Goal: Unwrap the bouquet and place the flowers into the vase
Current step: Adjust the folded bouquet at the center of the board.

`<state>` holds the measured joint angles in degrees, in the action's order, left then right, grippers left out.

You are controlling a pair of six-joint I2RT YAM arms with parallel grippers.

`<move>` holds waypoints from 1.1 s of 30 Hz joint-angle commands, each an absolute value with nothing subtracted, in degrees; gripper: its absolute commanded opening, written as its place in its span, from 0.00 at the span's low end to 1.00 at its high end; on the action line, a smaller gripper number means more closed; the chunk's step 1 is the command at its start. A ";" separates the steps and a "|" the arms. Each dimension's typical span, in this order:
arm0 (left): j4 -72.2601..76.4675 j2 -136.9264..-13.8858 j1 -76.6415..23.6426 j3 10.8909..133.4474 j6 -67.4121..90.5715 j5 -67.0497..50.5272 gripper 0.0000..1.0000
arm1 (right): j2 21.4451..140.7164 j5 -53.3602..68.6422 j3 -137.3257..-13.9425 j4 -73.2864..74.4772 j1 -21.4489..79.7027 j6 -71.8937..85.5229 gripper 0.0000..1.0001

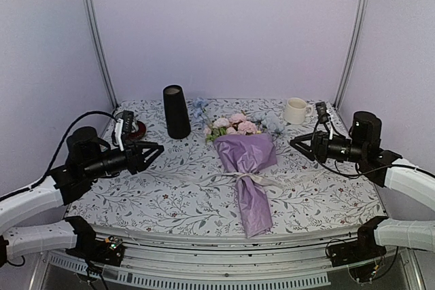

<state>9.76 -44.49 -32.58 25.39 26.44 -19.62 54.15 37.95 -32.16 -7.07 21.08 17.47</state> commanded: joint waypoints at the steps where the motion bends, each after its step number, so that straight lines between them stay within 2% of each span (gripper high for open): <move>1: 18.39 -53.52 -39.64 24.72 22.56 -15.45 0.40 | 58.27 34.61 -31.25 -11.69 25.96 12.29 0.41; 5: 19.77 -62.66 -44.94 28.99 19.07 -12.86 0.39 | 63.00 28.51 -32.21 -13.80 31.42 11.08 0.41; 10: 17.74 -71.73 -50.58 36.98 13.05 -10.61 0.38 | 67.71 19.03 -34.45 -16.35 35.09 8.87 0.53; 16: 24.09 -77.23 -52.47 40.39 10.24 -10.01 0.38 | 72.25 19.42 -33.05 -28.57 35.83 8.63 0.57; 20: 23.49 -82.88 -52.47 44.31 10.35 -8.84 0.38 | 77.95 21.99 -36.96 -25.89 35.86 7.79 0.55; 23: 22.19 -86.75 -52.39 46.41 10.28 -7.30 0.34 | 80.79 25.85 -36.35 -28.23 35.91 7.08 0.47; 29: 37.22 -86.82 -52.38 36.53 9.21 -8.88 0.34 | 83.48 32.14 -32.03 -39.00 36.01 6.99 0.45; 33: 37.28 -85.16 -52.38 35.10 8.94 -8.89 0.33 | 85.80 32.50 -32.40 -39.47 36.53 7.39 0.43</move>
<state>31.75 -87.22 -51.96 36.36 10.22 -8.64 83.66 29.39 -32.60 -34.59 35.77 7.66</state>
